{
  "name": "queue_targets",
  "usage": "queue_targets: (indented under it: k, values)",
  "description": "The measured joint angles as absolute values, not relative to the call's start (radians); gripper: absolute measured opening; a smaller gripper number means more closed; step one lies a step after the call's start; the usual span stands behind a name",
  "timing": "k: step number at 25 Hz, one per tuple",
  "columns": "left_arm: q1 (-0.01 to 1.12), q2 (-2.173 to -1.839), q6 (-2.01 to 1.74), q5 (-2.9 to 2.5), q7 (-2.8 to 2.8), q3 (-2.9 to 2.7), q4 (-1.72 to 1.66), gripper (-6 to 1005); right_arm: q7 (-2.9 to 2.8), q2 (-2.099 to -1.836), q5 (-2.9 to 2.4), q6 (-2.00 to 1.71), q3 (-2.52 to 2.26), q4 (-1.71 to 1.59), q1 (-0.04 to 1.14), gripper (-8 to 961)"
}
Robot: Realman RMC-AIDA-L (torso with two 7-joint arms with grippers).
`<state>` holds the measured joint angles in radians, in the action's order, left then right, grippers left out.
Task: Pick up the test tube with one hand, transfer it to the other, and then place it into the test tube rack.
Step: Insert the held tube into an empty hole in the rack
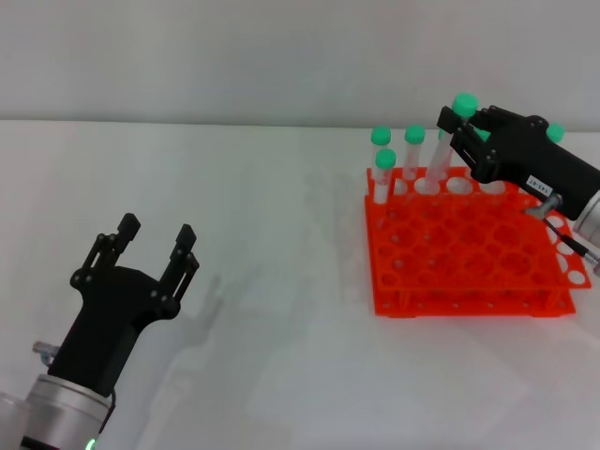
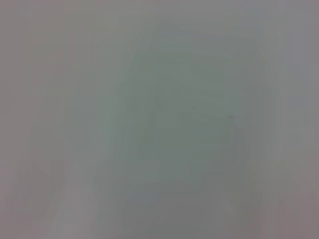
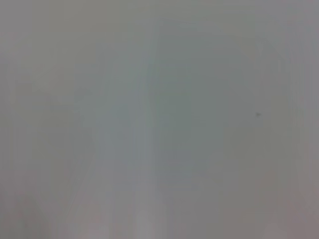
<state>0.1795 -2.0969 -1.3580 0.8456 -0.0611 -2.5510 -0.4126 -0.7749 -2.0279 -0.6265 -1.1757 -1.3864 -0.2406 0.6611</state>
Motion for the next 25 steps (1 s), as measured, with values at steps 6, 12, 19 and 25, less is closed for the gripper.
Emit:
queue_targets:
  k: [6, 12, 19, 25]
  values:
    - [0.187, -2.097, -1.357, 0.846, -0.064, -2.551, -0.414, 687, -0.709, -2.028, -0.468, -1.167, -1.531, -0.215, 0.665, 258]
    - [0.196, -2.095, -1.347, 0.845, -0.064, -2.551, -0.413, 685, -0.66, -2.028, -0.294, -1.128, -1.72, -0.23, 0.669, 264]
    - [0.198, -2.095, -1.331, 0.845, -0.065, -2.551, -0.413, 685, -0.575, -2.028, -0.053, -1.063, -1.94, -0.274, 0.673, 271]
    - [0.198, -2.095, -1.33, 0.845, -0.066, -2.551, -0.413, 685, -0.535, -2.028, 0.003, -1.013, -1.99, -0.297, 0.677, 278]
